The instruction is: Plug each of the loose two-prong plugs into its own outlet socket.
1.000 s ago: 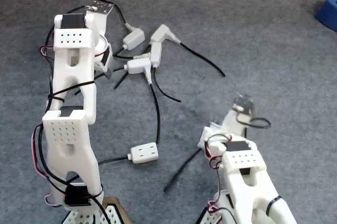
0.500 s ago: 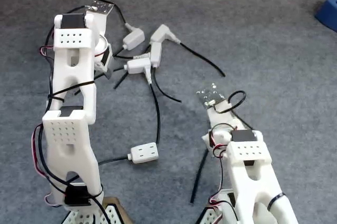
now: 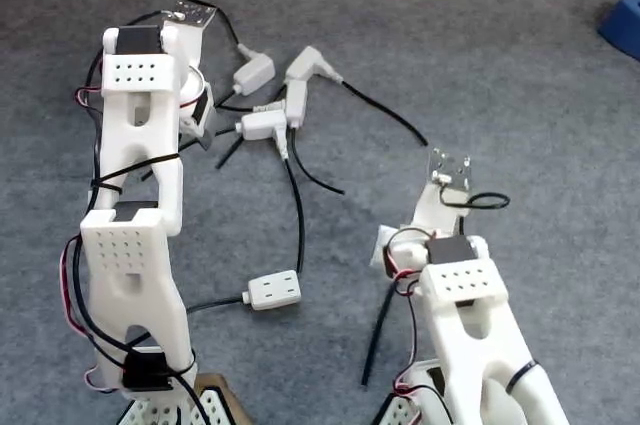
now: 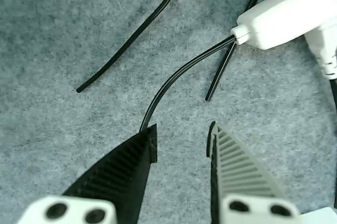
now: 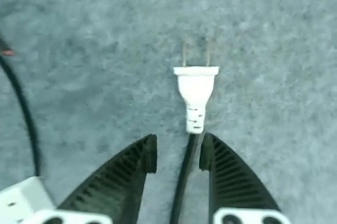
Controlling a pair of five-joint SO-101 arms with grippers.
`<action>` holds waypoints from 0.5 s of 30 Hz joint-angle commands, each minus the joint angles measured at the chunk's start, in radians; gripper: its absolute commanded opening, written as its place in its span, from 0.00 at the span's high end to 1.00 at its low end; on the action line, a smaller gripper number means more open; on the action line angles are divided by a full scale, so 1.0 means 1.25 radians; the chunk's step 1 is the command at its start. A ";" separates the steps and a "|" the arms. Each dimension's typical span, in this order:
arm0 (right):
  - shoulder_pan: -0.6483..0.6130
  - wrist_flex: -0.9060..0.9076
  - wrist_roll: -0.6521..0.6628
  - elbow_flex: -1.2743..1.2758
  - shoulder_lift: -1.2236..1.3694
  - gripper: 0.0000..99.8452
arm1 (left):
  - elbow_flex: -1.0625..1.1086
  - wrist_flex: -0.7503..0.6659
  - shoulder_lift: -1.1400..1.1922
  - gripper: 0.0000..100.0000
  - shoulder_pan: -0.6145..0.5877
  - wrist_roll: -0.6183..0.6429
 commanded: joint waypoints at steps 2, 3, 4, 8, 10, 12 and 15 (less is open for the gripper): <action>-0.017 0.063 -0.052 -0.090 -0.004 0.85 | -0.004 0.006 -0.055 0.83 -0.007 -0.006; -0.017 0.061 -0.056 -0.094 -0.003 0.85 | -0.004 0.006 -0.055 0.83 -0.007 -0.006; -0.017 0.057 -0.052 -0.090 -0.003 0.85 | -0.004 0.006 -0.055 0.83 -0.007 -0.006; -0.012 0.023 -0.027 -0.072 -0.003 0.85 | -0.003 0.006 -0.055 0.83 -0.018 -0.006; -0.012 0.008 -0.026 -0.062 -0.001 0.85 | -0.006 0.006 -0.055 0.83 -0.024 -0.006; -0.012 0.003 -0.021 -0.062 0.031 0.85 | -0.006 0.006 -0.055 0.83 -0.030 -0.006; -0.012 0.002 -0.021 -0.069 0.131 0.85 | -0.006 0.006 -0.055 0.83 -0.035 -0.006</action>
